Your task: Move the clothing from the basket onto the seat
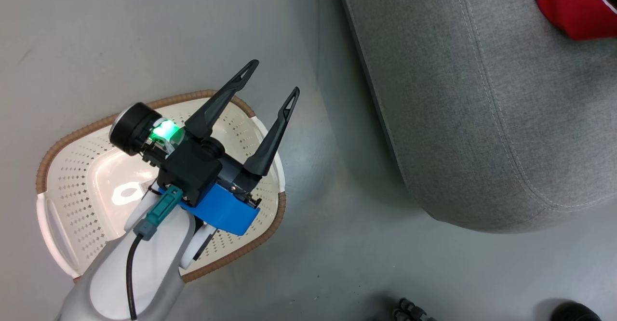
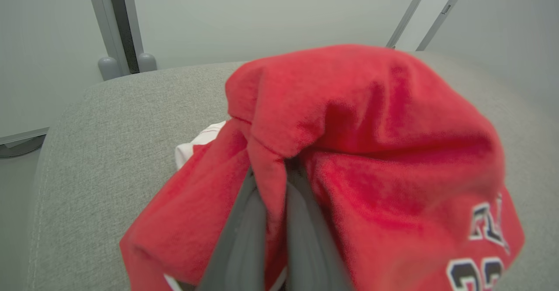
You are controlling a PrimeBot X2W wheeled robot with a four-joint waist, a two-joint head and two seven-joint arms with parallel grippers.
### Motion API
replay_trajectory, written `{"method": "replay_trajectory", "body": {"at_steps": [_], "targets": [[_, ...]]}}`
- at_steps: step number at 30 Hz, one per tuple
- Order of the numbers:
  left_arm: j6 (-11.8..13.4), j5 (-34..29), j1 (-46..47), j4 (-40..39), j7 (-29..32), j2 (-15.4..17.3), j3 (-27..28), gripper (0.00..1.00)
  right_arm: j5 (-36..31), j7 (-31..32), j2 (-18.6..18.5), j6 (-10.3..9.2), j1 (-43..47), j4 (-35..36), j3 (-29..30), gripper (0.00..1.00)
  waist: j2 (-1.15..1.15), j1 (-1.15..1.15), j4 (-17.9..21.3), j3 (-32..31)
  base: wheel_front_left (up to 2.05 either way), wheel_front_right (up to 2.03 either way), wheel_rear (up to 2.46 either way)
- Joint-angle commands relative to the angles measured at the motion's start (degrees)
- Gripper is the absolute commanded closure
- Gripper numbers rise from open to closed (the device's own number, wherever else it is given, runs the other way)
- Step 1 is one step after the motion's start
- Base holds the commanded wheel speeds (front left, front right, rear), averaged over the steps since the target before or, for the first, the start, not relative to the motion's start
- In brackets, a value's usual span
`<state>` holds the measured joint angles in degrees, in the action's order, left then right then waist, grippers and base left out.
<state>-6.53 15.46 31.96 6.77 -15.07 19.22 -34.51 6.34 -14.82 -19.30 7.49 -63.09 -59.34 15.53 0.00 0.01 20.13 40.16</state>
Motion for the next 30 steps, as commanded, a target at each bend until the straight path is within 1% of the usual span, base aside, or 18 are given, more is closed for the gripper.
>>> {"method": "replay_trajectory", "body": {"at_steps": [1, 5, 6, 7, 8, 9, 13, 18, 24, 30], "targets": [[0.30, -0.15, 0.00, -0.23, -0.13, 0.20, 0.16, 0.00, -0.20, -0.39, 0.03, 0.01, -0.10, -0.20, 0.15, 1.00, 0.00, -0.01, -0.06, 0.05, 0.00, 0.00, 0.00], [0.48, 0.16, -0.40, -0.45, -0.13, -0.03, 0.56, 0.00, -2.54, -0.40, 0.06, 0.01, 0.07, 0.83, -1.03, 1.00, 0.00, -0.01, -0.10, -0.41, 0.00, 0.00, 0.00], [0.49, 0.20, -0.48, -0.48, -0.13, -0.09, 0.77, 0.00, -2.92, -0.39, 0.10, 0.01, 0.25, 1.20, -1.22, 0.94, 0.00, -0.01, -0.10, -0.58, 0.00, 0.00, 0.00], [0.54, 0.25, -0.59, -0.44, -0.13, -0.10, 1.00, 0.00, -3.34, -0.40, 0.05, 0.01, 0.41, 1.85, -1.32, 0.65, 0.00, -0.01, -0.10, -0.73, 0.00, 0.00, 0.00], [0.60, 0.29, -0.65, -0.47, -0.13, -0.22, 1.21, 0.00, -3.78, -0.40, 0.01, 0.01, 0.70, 2.34, -1.46, 0.13, 0.00, -0.01, -0.13, -0.91, 0.00, 0.00, 0.00], [0.57, 0.38, -0.84, -0.40, -0.14, -0.40, 1.50, 0.00, -4.64, -0.39, 0.25, 0.01, 1.35, 3.18, -1.59, 0.00, 0.00, -0.01, -0.20, -1.33, 0.00, 0.00, 0.00], [0.32, 0.61, -1.21, 0.13, -0.14, -1.02, 1.79, 0.00, -5.49, -0.38, 0.46, 0.01, 2.35, 4.29, -1.92, 0.00, 0.00, -0.01, -0.66, -2.63, 0.00, 0.00, 0.00], [-0.08, 1.08, -2.49, 0.92, -0.14, -2.84, 2.30, 0.00, -6.41, -0.39, 0.69, 0.01, 5.35, 5.67, -3.28, 0.00, 0.00, -0.01, -1.63, -5.89, 0.00, 0.00, 0.00], [-0.46, 2.02, -5.67, 2.09, -0.14, -5.37, 4.32, 0.00, -6.64, -0.39, 0.76, 0.00, 10.48, 7.17, -5.44, 0.00, 0.00, -0.01, -3.33, -12.10, 0.00, 0.00, 0.00], [-0.69, 3.16, -10.73, 3.79, -0.14, -8.27, 7.74, 0.00, -6.14, -0.39, 1.18, 0.00, 17.44, 10.14, -8.79, 0.00, 0.00, -0.01, -5.40, -19.72, 0.00, 0.00, 0.00]]}}
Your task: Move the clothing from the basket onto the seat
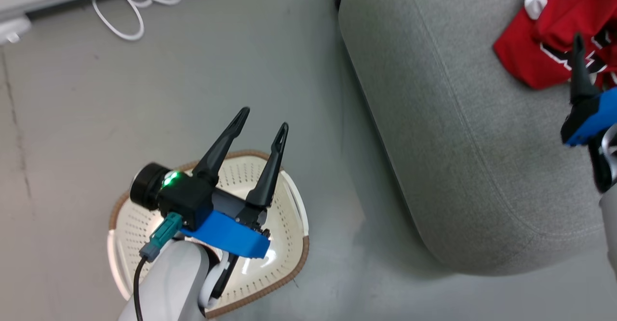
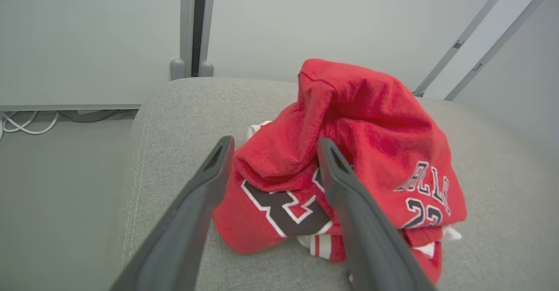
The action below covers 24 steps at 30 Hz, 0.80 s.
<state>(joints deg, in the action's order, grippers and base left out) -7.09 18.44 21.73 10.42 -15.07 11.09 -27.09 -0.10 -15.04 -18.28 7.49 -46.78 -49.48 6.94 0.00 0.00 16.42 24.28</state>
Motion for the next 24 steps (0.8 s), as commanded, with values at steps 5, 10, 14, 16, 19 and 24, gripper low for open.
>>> {"method": "replay_trajectory", "body": {"at_steps": [5, 10, 14, 16, 19, 24], "targets": [[-0.35, 0.58, -4.31, 1.34, -0.14, -1.87, 3.06, 0.00, 1.13, -0.17, 0.80, 0.00, 5.65, 2.00, -2.22, 0.00, 0.00, 0.00, -2.97, -8.43, 0.00, 0.00, 0.00], [-0.43, 0.92, -8.24, 2.99, -0.14, -3.93, 6.35, 0.00, 2.25, -0.17, 1.62, 0.01, 11.55, 5.47, -3.90, 0.00, 0.00, 0.00, -5.86, -13.31, 0.00, 0.00, 0.00], [-0.48, 0.81, -11.08, 3.66, -0.14, -5.14, 9.20, 0.00, 2.76, -0.17, 2.96, 0.01, 17.05, 9.19, -4.86, 0.00, 0.00, 0.00, -8.00, -16.48, 0.00, 0.00, 0.00], [-0.47, 0.75, -12.30, 3.80, -0.14, -5.56, 10.55, 0.00, 3.13, -0.17, 3.77, 0.01, 19.51, 11.51, -4.89, 0.00, 0.00, 0.00, -9.03, -17.88, 0.00, 0.00, 0.00], [-0.37, 0.24, -14.03, 4.32, -0.14, -5.94, 12.31, 0.00, 3.33, -0.12, 5.53, 0.01, 23.35, 15.09, -4.90, 0.00, 0.00, 0.00, -10.56, -19.54, 0.00, 0.00, 0.00], [-0.31, -0.60, -16.00, 5.87, -0.15, -6.59, 16.40, 0.00, 2.59, 0.78, 8.03, 0.01, 29.54, 21.65, -3.61, 0.00, 0.00, 0.00, -12.91, -22.08, 0.00, 0.00, 0.00]]}}
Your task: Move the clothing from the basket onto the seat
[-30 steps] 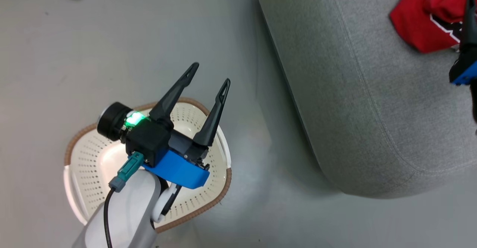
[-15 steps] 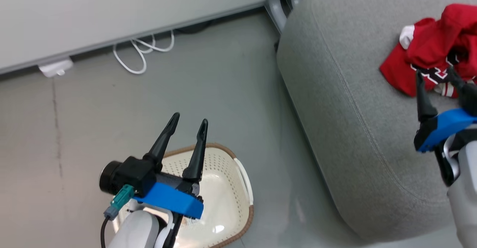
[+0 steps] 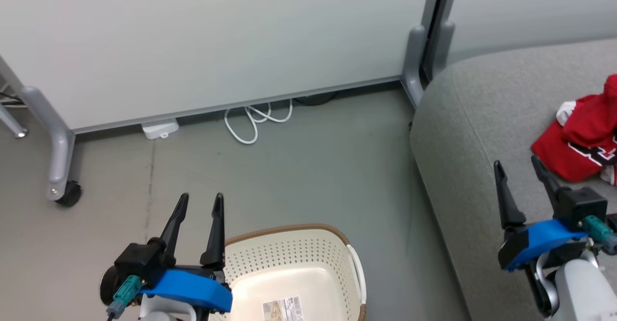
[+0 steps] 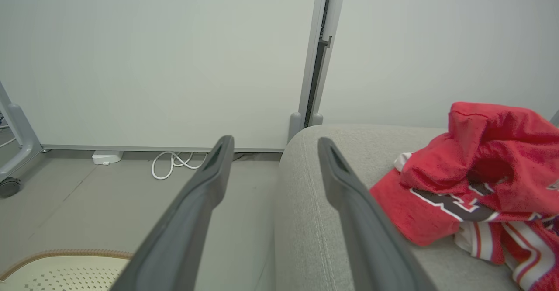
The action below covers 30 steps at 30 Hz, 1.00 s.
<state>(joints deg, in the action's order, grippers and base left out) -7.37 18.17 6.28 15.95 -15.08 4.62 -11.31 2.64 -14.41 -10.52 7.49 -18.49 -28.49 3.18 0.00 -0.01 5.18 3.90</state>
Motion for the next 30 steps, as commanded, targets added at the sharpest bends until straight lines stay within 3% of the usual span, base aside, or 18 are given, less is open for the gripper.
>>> {"method": "replay_trajectory", "body": {"at_steps": [1, 12, 30], "targets": [[-0.03, -0.48, -0.98, 0.97, -0.13, -0.27, 1.37, 0.00, -0.46, 0.55, 0.93, 0.01, 2.56, 2.09, 0.27, 0.00, 0.00, 0.01, -1.97, -2.16, 0.00, 0.00, 0.00], [-0.08, -2.25, -1.93, 4.48, -0.13, -1.07, 5.49, 0.00, -0.73, 3.89, 5.59, 0.01, 13.10, 14.60, 0.78, 0.00, 0.00, 0.01, -4.83, -4.38, 0.00, 0.00, 0.00], [-0.11, -1.32, -2.46, 5.45, -0.14, -1.11, 3.71, 0.00, 0.77, 5.87, 7.50, 0.01, 15.86, 16.76, 1.43, 0.00, 0.00, 0.01, -5.30, -4.34, 0.00, 0.00, 0.00]]}}
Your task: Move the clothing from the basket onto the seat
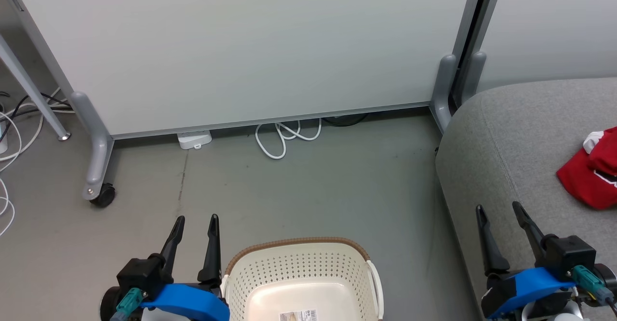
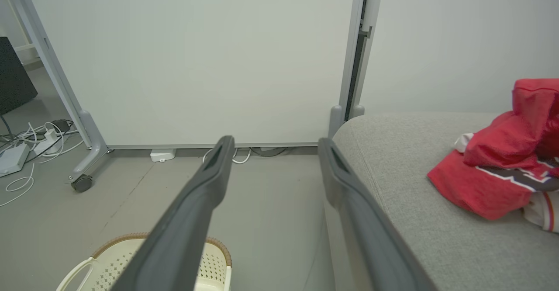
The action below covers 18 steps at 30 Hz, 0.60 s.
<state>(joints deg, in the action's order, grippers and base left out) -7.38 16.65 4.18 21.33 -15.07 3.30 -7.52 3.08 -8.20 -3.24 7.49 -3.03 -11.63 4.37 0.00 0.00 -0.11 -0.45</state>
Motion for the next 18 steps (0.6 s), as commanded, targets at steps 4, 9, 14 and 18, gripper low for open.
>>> {"method": "replay_trajectory", "body": {"at_steps": [4, 9, 14, 18], "targets": [[-0.10, 0.53, -0.34, 0.03, -0.15, 0.43, -0.08, 0.00, 0.56, -0.67, 0.28, 0.01, -0.04, -0.75, 0.13, 0.00, 0.00, 0.00, 0.06, 0.01, 0.00, 0.00, 0.00], [0.00, 0.73, -0.87, 1.07, 0.15, 0.01, -0.35, 1.00, 0.32, -0.34, 0.15, 0.00, 0.14, -2.36, 0.04, 1.00, 0.00, 0.00, 0.08, 0.03, 0.00, 0.00, 0.00], [0.00, 3.02, -2.31, 2.25, 1.01, -0.07, -0.04, 1.00, 2.85, 0.47, 0.24, 0.00, 0.34, -4.24, 0.42, 1.00, 0.00, 0.01, 0.08, 0.04, 0.00, 0.00, 0.00], [-0.01, 7.20, -2.02, 1.68, 2.15, -0.05, 0.74, 1.00, 7.78, 1.40, 0.25, 0.00, 0.06, -4.19, 0.62, 1.00, 0.00, 0.01, 0.08, 0.06, 0.00, 0.00, 0.00]]}}
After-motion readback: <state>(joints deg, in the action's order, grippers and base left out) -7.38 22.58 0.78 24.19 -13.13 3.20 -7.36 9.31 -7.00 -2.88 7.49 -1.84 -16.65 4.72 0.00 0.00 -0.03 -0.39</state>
